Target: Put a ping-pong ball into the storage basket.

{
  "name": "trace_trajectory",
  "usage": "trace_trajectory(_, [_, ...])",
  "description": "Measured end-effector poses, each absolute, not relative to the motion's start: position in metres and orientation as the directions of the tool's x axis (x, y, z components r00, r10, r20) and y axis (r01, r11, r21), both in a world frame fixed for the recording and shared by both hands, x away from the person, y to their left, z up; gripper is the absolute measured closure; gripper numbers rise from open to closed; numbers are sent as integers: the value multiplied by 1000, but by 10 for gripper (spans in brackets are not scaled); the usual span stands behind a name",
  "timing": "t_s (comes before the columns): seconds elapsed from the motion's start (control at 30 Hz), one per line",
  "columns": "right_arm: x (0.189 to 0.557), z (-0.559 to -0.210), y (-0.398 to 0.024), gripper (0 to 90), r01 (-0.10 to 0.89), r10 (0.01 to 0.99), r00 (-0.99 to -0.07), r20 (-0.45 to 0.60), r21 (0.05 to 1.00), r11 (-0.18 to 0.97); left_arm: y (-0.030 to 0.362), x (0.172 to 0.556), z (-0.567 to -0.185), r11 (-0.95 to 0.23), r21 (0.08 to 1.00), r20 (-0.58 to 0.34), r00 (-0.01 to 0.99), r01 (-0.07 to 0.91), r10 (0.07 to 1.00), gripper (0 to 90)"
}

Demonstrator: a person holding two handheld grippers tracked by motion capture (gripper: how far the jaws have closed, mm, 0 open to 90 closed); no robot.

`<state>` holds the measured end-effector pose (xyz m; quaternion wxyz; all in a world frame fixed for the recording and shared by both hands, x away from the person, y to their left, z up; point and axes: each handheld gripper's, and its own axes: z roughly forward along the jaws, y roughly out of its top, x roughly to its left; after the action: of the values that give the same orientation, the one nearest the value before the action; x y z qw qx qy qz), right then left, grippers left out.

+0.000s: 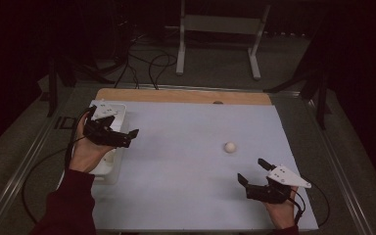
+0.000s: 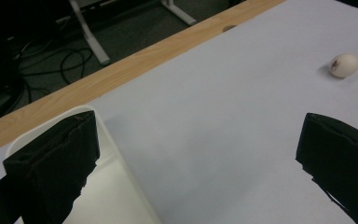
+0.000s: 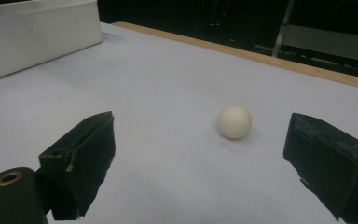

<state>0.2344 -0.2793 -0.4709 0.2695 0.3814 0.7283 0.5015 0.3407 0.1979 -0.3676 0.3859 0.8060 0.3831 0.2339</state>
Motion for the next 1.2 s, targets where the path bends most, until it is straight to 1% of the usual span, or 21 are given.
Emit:
trace_trajectory(0.1, [234, -471, -279, 82, 284, 826, -564, -11, 936, 206, 192, 342, -367, -395, 812, 63, 608, 430, 792, 0])
trace_trajectory(0.4, [234, -471, -279, 82, 285, 825, -564, -11, 936, 207, 176, 348, -368, -407, 811, 60, 631, 421, 773, 0])
trace_trajectory(0.8, [235, -471, -279, 82, 284, 824, -566, -8, 937, 205, 151, 354, -368, -447, 800, 79, 667, 401, 741, 0])
trace_trajectory(1.2, [234, -471, -279, 82, 283, 824, -566, -6, 938, 201, 129, 362, -374, -471, 793, 71, 709, 387, 702, 0])
